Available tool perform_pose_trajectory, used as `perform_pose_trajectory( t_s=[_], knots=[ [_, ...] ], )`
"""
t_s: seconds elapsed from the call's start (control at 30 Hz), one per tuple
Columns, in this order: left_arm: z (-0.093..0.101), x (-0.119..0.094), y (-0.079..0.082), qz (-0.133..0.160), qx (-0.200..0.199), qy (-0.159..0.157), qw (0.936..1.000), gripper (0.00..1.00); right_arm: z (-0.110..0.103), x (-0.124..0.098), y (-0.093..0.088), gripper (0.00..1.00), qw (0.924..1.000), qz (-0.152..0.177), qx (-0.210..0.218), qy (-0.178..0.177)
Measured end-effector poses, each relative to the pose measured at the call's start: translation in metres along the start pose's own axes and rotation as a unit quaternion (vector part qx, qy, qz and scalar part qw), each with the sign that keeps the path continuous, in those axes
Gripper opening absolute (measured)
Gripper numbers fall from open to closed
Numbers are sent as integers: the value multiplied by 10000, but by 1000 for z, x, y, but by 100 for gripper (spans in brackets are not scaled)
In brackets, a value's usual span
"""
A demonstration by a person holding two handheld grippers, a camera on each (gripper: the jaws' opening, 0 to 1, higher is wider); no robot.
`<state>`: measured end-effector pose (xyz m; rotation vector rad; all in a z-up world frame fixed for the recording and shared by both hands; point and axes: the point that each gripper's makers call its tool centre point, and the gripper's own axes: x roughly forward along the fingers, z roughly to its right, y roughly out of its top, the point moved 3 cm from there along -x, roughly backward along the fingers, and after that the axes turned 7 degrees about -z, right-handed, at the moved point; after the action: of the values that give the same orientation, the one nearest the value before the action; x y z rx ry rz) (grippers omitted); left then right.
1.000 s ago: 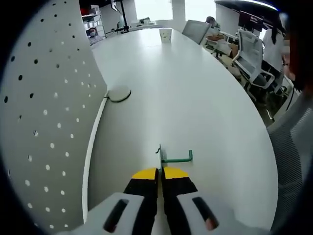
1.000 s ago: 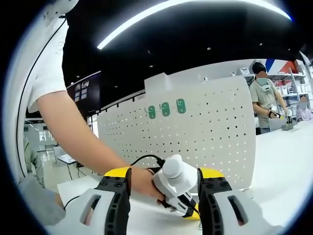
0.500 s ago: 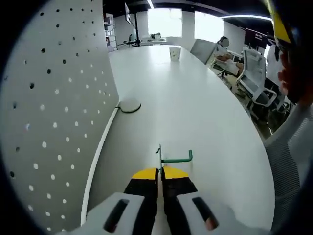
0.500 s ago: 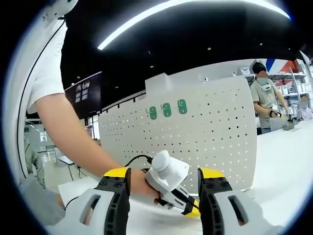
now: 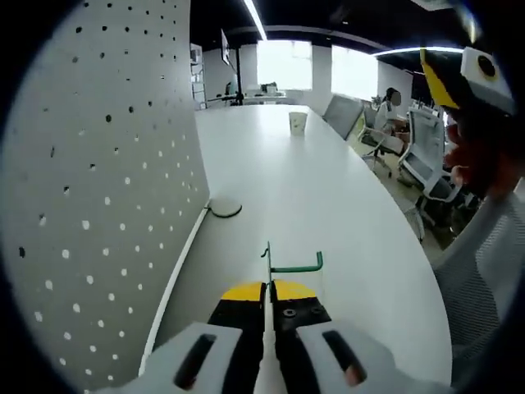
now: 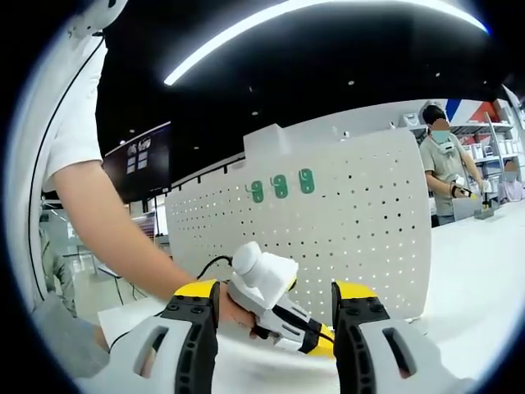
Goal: Insert the hook assembly into the mounting plate slot until the hook locks in place.
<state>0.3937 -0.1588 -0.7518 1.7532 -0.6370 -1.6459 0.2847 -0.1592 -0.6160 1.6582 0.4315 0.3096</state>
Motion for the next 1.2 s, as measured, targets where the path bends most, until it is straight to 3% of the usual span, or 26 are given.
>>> perform_pose_trajectory(
  t_s=[0.13,0.37,0.63,0.87,1.2],
  knots=[
    [2,-12,15,468,-83,68,9988,2,0,0,1,53,10000,13,-4,5],
    [1,-28,23,767,15,215,9968,2,-3,-1,4,53,10000,34,-33,28],
    [3,-53,37,1347,-71,297,9904,2,-3,-2,8,53,10000,77,-31,14],
    [1,-76,51,1923,-228,390,9803,2,-5,-4,10,53,10000,79,-39,21],
    [10,-112,63,2508,-360,547,9658,2,-10,-4,22,53,9998,185,-64,55]
  ],
)
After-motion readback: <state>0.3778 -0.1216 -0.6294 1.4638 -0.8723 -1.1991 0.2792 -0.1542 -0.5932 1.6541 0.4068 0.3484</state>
